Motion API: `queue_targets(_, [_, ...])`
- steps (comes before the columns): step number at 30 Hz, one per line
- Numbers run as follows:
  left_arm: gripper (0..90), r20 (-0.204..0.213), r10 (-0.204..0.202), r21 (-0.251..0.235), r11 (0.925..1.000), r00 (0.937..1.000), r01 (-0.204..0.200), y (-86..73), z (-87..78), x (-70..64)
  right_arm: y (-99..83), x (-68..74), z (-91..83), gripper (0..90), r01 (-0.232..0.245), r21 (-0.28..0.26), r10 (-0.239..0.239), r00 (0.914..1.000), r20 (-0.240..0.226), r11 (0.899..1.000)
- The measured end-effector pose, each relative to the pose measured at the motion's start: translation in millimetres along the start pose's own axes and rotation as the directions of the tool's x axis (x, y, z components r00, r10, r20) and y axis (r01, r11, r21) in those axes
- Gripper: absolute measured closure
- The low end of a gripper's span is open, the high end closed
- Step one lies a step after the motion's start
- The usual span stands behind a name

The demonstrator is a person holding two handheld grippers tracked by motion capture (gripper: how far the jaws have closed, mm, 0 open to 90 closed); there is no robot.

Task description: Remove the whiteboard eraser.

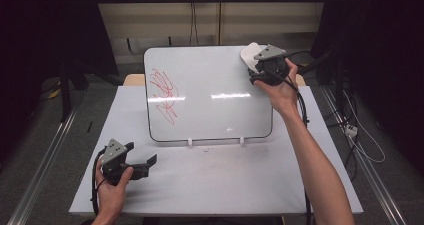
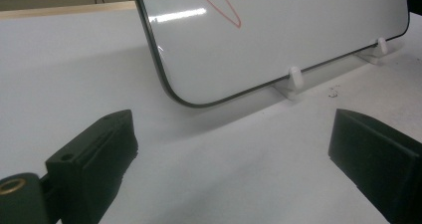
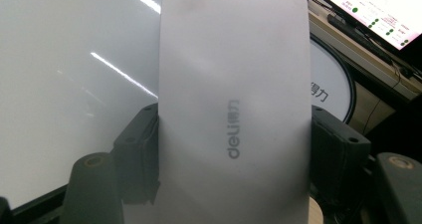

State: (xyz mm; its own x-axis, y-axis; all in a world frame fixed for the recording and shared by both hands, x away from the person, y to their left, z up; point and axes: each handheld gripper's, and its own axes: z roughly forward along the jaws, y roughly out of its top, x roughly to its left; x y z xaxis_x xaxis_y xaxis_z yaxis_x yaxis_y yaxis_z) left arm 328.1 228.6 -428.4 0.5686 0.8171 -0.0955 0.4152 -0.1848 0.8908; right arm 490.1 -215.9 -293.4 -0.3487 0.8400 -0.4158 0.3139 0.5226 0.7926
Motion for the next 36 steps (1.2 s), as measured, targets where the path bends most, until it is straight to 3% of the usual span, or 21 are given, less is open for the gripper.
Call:
queue_targets(12, [4.6,-0.002,-0.004,-0.003,1.0000,1.0000,0.004,0.0,-0.4,0.1,-1.2,-2.7,-2.7,31.6,-0.046,-0.008,0.046,0.9984,-0.032,0.999])
queue_targets(16, [4.6,-0.001,-0.002,-0.001,1.0000,1.0000,0.002,0.0,-1.1,0.6,-3.6,-5.8,-4.6,31.6,-0.087,-0.026,0.085,0.9940,-0.069,0.996])
queue_targets(25, [4.7,-0.005,0.000,-0.002,1.0000,1.0000,0.000,0.2,-1.1,1.8,-8.6,-7.4,-6.6,31.6,-0.125,-0.047,0.119,0.9877,-0.101,0.991])
queue_targets(36, [4.7,-0.004,-0.006,-0.002,1.0000,1.0000,0.006,-0.5,-1.4,3.1,-11.7,-8.0,-13.6,31.6,-0.143,-0.079,0.133,0.9837,-0.121,0.986])
